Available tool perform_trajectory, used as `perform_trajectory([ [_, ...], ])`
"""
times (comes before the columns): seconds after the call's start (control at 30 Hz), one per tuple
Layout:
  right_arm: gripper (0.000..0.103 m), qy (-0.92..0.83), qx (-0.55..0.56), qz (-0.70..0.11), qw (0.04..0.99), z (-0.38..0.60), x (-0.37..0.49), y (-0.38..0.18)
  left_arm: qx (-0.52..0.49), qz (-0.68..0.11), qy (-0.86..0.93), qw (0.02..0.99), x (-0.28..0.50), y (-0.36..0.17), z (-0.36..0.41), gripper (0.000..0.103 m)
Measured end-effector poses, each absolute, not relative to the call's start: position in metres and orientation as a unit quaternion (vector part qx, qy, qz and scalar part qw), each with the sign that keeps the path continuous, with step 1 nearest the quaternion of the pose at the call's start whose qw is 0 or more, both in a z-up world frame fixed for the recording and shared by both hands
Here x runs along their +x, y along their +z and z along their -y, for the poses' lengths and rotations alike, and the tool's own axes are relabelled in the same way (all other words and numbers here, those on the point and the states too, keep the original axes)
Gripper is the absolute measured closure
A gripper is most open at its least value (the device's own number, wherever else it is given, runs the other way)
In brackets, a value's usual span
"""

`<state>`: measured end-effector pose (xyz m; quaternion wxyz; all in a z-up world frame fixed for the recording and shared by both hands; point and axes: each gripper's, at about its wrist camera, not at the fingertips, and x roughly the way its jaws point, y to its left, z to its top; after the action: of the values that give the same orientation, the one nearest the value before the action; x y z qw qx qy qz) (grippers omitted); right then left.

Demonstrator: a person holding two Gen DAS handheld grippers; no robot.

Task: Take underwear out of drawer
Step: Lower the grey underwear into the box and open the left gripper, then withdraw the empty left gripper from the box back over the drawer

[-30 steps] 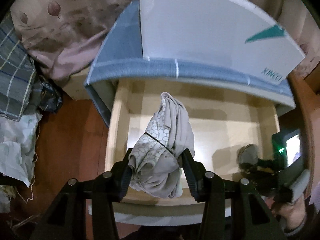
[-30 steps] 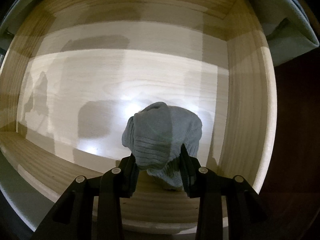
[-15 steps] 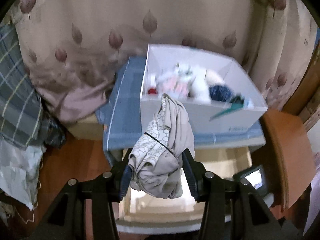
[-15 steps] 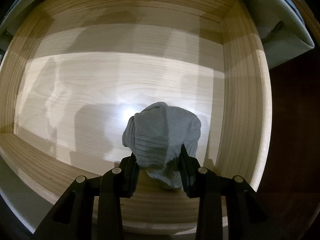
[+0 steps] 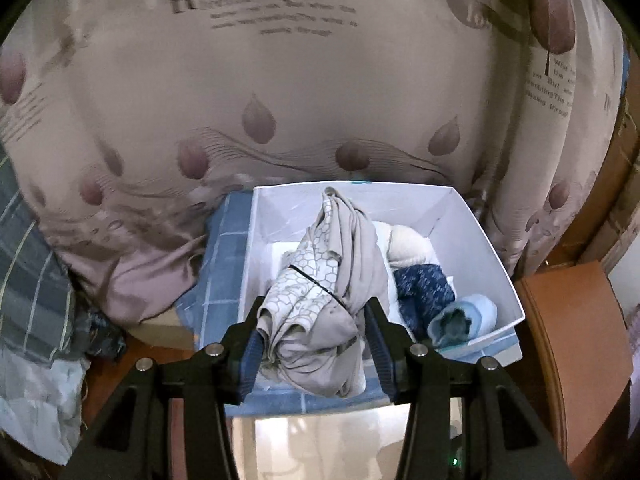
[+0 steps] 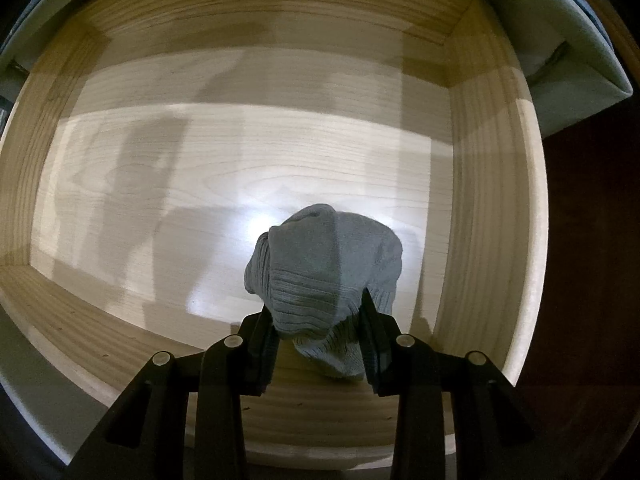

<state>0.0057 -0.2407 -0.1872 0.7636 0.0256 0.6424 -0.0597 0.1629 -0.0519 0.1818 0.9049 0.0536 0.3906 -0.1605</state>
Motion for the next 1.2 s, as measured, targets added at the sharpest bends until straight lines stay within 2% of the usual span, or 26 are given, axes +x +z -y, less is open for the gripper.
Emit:
perform_trajectory([
  [0.33, 0.071, -0.053, 0.027, -0.643, 0.763, 0.247, 0.010, -0.183, 0.059, -0.452, -0.155, 0.876, 0.202, 0.122, 0.085, 0.055],
  [0.57, 0.071, -0.053, 0.024, -0.644, 0.763, 0.248, 0.011, -0.184, 0.058, -0.466, -0.151, 0.870, 0.210, 0.103, 0.088, 0.054],
  [0.87, 0.071, -0.057, 0.024, -0.643, 0.763, 0.248, 0.013, -0.180, 0.014, -0.462, -0.142, 0.875, 0.203, 0.125, 0.074, 0.051],
  [1.2, 0.071, -0.064, 0.022, -0.640, 0.765, 0.245, 0.013, -0.178, 0.086, -0.407, -0.131, 0.900, 0.144, 0.167, 0.050, 0.047],
])
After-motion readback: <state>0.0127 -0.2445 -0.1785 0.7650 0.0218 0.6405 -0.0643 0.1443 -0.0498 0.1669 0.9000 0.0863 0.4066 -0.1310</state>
